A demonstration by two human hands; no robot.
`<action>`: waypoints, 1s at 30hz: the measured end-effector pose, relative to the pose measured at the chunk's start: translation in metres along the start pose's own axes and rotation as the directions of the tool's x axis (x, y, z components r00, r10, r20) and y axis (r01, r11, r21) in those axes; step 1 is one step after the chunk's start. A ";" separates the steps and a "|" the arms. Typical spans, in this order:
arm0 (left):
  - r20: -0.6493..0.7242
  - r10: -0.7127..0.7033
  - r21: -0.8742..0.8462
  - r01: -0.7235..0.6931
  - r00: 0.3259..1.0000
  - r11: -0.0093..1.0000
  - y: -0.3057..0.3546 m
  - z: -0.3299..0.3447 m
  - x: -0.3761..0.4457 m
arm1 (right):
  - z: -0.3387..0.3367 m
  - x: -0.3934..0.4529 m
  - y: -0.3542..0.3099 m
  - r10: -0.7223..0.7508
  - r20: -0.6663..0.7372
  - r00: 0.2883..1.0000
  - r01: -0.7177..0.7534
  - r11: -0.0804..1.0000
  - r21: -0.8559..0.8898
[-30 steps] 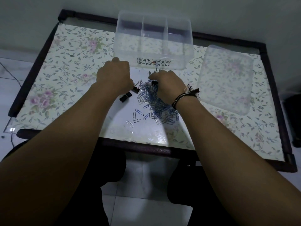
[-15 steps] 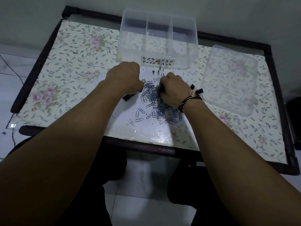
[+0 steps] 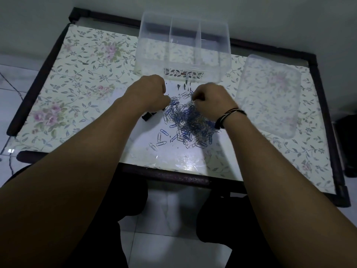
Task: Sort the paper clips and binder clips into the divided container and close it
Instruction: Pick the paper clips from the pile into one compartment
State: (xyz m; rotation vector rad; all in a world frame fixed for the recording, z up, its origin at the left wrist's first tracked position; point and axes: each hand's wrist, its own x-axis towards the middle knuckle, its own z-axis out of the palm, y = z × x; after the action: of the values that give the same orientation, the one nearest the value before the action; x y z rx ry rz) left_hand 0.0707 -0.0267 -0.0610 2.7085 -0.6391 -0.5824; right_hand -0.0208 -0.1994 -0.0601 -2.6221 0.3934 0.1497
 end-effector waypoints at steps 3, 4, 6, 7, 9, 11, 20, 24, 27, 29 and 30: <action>0.015 0.050 -0.003 -0.050 0.999 0.999 0.008 0.004 -0.001 | -0.022 -0.003 0.027 0.118 -0.086 0.989 -0.123 0.991 -0.052; 0.019 0.078 0.002 -0.078 0.997 0.997 0.011 0.007 -0.001 | -0.026 -0.005 0.038 0.149 -0.094 0.984 -0.158 0.983 -0.094; 0.039 0.141 0.013 -0.142 0.989 0.990 0.018 0.014 -0.003 | -0.029 -0.010 0.057 0.189 -0.093 0.978 -0.204 0.961 -0.189; 0.055 0.174 0.018 -0.176 0.983 0.984 0.022 0.018 -0.005 | -0.030 -0.012 0.062 0.187 -0.096 0.978 -0.205 0.951 -0.233; 0.083 0.240 0.029 -0.243 0.967 0.969 0.028 0.027 -0.008 | -0.029 -0.015 0.066 0.157 -0.096 0.983 -0.177 0.944 -0.277; 0.097 0.294 0.052 -0.300 0.951 0.952 0.034 0.035 -0.011 | -0.025 -0.016 0.057 0.100 -0.026 0.995 -0.104 0.957 -0.272; 0.071 0.318 0.175 -0.325 0.946 0.929 0.036 0.054 -0.014 | 0.023 -0.018 0.026 -0.036 0.191 0.981 0.099 0.937 -0.334; 0.015 0.277 0.135 -0.276 0.961 0.952 0.039 0.053 -0.013 | 0.026 -0.015 0.028 -0.066 0.160 0.985 0.104 0.965 -0.243; -0.007 0.249 0.131 -0.246 0.968 0.960 0.041 0.053 -0.013 | 0.027 -0.014 0.028 -0.077 0.126 0.989 0.102 0.972 -0.214; -0.022 0.235 0.129 -0.230 0.972 0.965 0.042 0.052 -0.013 | 0.027 -0.014 0.028 -0.079 0.116 0.990 0.103 0.971 -0.214; -0.025 0.227 0.124 -0.222 0.974 0.967 0.042 0.051 -0.012 | 0.028 -0.014 0.027 -0.080 0.107 0.991 0.102 0.972 -0.214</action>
State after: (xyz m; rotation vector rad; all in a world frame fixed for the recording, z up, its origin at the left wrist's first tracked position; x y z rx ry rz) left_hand 0.0226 -0.0661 -0.0865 2.6970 -0.9841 -0.4453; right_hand -0.0432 -0.2058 -0.0944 -2.8293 0.2330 0.3053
